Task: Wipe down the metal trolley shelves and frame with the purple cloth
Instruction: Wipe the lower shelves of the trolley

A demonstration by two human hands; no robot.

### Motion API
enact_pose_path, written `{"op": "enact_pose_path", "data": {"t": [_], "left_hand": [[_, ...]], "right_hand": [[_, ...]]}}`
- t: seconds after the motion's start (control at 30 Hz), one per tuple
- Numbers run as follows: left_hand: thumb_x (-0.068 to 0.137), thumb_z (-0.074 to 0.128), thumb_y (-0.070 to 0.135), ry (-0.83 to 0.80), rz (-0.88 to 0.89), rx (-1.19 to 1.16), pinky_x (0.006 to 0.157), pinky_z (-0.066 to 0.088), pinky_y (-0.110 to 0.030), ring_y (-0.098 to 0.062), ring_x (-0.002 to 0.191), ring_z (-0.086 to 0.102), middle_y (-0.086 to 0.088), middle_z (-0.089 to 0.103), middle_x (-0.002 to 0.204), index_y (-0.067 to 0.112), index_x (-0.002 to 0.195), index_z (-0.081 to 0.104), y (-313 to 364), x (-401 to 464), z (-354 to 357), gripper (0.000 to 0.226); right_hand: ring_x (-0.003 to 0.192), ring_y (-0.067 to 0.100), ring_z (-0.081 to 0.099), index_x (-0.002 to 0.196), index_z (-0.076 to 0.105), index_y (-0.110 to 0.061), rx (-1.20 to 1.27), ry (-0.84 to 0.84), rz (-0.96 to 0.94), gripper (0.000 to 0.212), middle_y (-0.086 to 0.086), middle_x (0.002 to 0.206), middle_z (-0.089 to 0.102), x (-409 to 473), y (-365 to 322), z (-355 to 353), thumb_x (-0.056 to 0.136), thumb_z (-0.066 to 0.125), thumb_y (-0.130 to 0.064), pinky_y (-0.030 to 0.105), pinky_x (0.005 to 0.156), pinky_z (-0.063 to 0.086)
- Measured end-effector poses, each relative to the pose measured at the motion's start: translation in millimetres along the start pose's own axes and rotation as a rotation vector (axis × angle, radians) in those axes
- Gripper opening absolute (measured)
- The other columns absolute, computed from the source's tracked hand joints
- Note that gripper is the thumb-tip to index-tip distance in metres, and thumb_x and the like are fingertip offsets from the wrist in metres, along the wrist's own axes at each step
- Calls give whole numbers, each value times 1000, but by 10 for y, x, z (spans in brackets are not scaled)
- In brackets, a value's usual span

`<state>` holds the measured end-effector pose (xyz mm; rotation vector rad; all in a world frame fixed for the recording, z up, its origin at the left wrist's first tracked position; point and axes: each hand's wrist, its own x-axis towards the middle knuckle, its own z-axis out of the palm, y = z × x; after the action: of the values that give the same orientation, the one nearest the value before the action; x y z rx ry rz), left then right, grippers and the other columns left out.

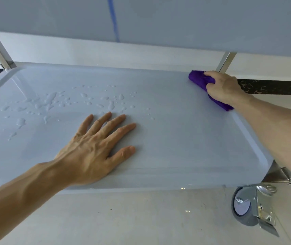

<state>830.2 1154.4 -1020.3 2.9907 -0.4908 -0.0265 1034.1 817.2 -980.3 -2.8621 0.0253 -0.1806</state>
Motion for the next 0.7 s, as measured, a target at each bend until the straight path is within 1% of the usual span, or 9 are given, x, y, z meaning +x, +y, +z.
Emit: {"op": "enact_pose_path", "data": {"t": [0.13,0.2,0.27,0.4,0.47,0.53,0.6,0.63,0.7], "left_hand": [[81,-13,79,0,-13,-13,122,-7,-43,-7,149,-16,21,-8,162,53,148,-10,44,22,6,72],[81,-13,79,1,-20,-29,122,-7,-43,-7,149,-16,21,-9,162,52,149,-9,65,34,10,73],[80,-12,79,8,-24,-31,122,-6,-44,-7,149,-15,21,-7,162,51,149,-7,75,50,16,74],[85,-1,79,61,-17,-49,122,-1,-43,-8,150,-3,19,6,162,47,151,7,72,57,15,74],[88,15,76,151,-11,-100,123,5,-37,-8,148,13,17,21,158,39,150,22,69,43,6,73],[91,28,67,256,-8,-213,119,15,-30,-9,139,31,12,34,152,29,145,34,55,52,3,66],[95,35,55,338,-47,-395,108,27,-26,-12,129,43,9,42,144,24,140,41,27,64,10,55],[97,37,49,370,-80,-493,102,30,-22,-12,125,46,8,43,140,24,138,43,16,68,7,48],[101,41,38,427,-135,-627,92,31,-14,-11,121,49,10,43,133,22,135,46,5,70,-15,37]], "right_hand": [[129,37,45,144,45,-22,108,39,150,51,14,143,50,143,-240,88,94,41,-12,43,112,33],[129,36,45,144,44,-22,135,30,152,52,13,144,49,195,-483,160,94,42,-10,44,110,35],[128,34,46,138,51,-23,130,-1,55,49,12,141,51,183,-792,248,92,42,-9,40,111,31],[131,29,47,133,58,-24,99,-21,-297,46,6,142,54,-137,-1343,424,92,46,-9,35,113,25],[133,25,47,134,58,-21,156,-44,-437,48,4,143,55,-398,-1423,439,90,47,-5,37,114,27],[126,28,52,135,57,-20,267,-85,-474,51,5,137,60,-678,-1384,400,88,48,-3,31,109,33],[113,27,57,138,53,-21,353,-142,-474,52,5,127,64,-979,-1341,342,88,54,-7,21,96,39],[112,23,58,140,50,-23,395,-199,-474,54,2,127,64,-1106,-1321,304,88,59,-14,17,93,39],[125,9,53,146,40,-30,554,-373,-428,61,-5,141,55,-1273,-1283,181,90,64,-36,14,100,35]]}}
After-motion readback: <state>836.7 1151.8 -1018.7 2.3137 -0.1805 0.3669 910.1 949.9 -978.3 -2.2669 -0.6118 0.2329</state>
